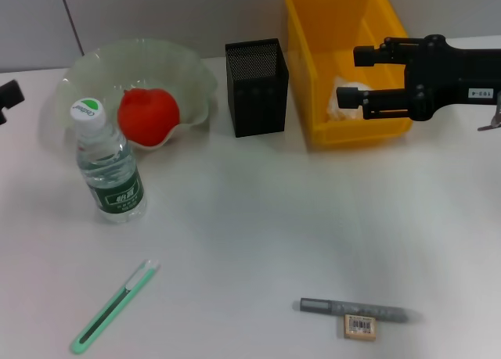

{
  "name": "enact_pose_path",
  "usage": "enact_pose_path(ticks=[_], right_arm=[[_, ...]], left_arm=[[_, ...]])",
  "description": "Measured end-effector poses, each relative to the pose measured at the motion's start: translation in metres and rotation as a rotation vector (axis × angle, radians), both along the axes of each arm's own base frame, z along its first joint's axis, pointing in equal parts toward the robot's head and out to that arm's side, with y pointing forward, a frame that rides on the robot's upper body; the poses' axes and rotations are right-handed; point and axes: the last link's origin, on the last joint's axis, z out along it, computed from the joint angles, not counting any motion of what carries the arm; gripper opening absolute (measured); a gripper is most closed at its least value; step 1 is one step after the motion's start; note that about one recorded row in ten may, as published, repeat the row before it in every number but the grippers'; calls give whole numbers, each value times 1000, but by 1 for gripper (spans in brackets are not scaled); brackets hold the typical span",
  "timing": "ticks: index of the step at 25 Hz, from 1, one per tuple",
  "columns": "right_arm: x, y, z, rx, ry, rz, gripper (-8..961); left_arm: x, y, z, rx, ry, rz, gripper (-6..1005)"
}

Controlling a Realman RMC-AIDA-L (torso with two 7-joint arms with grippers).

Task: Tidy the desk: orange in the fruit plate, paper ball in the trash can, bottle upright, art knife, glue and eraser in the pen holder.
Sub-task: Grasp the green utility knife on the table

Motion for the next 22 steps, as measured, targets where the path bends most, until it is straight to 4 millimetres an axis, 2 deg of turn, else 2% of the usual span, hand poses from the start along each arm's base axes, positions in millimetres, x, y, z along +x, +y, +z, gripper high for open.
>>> enact_pose_path(ticks=[7,8,12,19,22], right_arm=[[-2,1,-1,-20,19,-28,755],[-3,0,-2,-23,22,-31,755],[-3,0,-3,-26,27,-35,755],[-1,-1,-4,-27,25,-43,755],[-1,1,-4,-28,10,-46,755]], left_arm=[[-2,-1,7,-58,26,45,667],[0,-6,7,-106,73,51,666],[8,-16,0,-194,170,16,666],[18,-32,-2,-306,231,-66,666],[19,-30,-9,-350,262,-68,666]])
